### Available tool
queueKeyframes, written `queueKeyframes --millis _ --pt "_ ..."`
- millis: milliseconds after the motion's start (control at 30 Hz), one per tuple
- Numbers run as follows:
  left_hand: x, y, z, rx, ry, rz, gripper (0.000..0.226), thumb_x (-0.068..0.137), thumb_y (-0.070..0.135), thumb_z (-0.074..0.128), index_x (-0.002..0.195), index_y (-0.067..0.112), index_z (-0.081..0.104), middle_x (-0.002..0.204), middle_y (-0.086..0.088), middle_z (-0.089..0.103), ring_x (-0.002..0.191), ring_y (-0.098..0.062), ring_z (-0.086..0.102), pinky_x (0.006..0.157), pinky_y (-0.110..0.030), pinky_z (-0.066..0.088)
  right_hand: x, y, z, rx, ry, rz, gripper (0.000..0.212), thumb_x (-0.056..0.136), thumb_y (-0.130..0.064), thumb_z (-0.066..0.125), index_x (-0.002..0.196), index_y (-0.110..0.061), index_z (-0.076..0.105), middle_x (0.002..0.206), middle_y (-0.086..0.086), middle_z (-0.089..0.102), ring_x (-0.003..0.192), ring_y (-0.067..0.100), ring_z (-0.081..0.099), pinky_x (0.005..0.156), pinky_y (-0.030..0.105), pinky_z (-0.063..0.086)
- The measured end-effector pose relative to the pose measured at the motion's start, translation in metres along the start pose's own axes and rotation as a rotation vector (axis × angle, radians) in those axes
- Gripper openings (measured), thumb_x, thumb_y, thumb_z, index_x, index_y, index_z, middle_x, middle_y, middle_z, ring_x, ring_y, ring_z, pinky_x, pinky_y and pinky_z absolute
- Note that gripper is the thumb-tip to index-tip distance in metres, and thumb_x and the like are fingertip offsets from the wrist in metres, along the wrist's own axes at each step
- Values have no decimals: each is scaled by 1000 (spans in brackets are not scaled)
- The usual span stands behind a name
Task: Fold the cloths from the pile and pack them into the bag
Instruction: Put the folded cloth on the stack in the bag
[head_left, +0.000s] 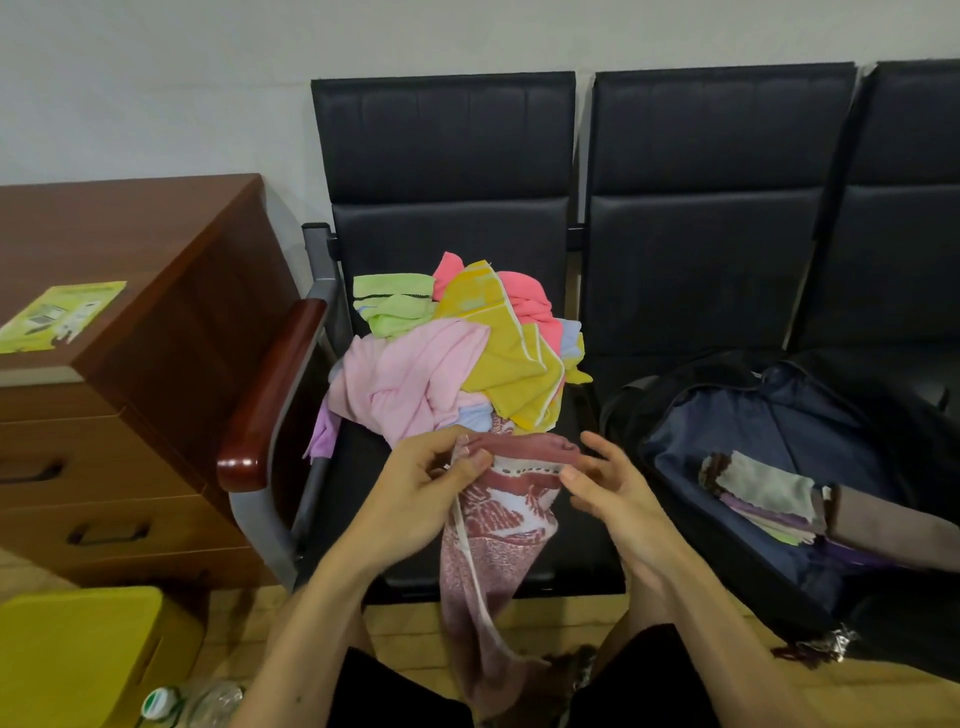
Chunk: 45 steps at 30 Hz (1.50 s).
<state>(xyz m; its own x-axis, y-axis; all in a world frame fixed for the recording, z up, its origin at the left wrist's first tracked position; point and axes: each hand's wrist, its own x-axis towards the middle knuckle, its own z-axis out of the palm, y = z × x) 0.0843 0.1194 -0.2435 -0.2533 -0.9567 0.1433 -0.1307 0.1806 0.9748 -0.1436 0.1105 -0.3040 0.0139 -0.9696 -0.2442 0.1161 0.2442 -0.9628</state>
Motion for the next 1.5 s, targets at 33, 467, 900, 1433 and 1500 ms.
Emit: queueKeyframes --millis 33,467,900,1433,1500 --pt "0 4 -3 -5 -25 8 21 90 23 58 97 12 74 96 -9 76 88 -18 71 82 -34 58 2 -1 -3 31 -120 57 62 74 -32 74 132 -20 56 116 7 69 110 19 66 95 34 51" --pt "-11 3 -29 -166 363 -17 35 88 30 55 107 3 68 99 -17 75 95 -37 70 82 -39 59 -37 -77 29 -191 -118 -572 21 87 -37 64 91 -19 73 82 26 67 71 27 63 60 42 52" --pt "-7 14 17 -170 401 25 34 93 39 48 95 8 61 84 -6 74 74 -19 71 67 -31 59 -46 -67 22 164 8 -271 22 100 -23 51 97 -7 65 72 2 73 60 12 69 53 21 56" --pt "8 14 24 -466 382 -178 29 103 31 47 102 9 65 90 -8 76 83 -21 73 68 -30 60 -43 17 22 209 -224 29 64 37 -42 100 92 -17 81 101 10 76 94 23 72 80 32 56" --pt "9 12 23 -508 392 -234 30 103 33 48 103 9 66 90 -7 77 83 -21 74 67 -30 60 -46 25 28 78 -259 46 43 58 -38 91 97 -23 80 107 8 75 103 24 70 93 38 53"
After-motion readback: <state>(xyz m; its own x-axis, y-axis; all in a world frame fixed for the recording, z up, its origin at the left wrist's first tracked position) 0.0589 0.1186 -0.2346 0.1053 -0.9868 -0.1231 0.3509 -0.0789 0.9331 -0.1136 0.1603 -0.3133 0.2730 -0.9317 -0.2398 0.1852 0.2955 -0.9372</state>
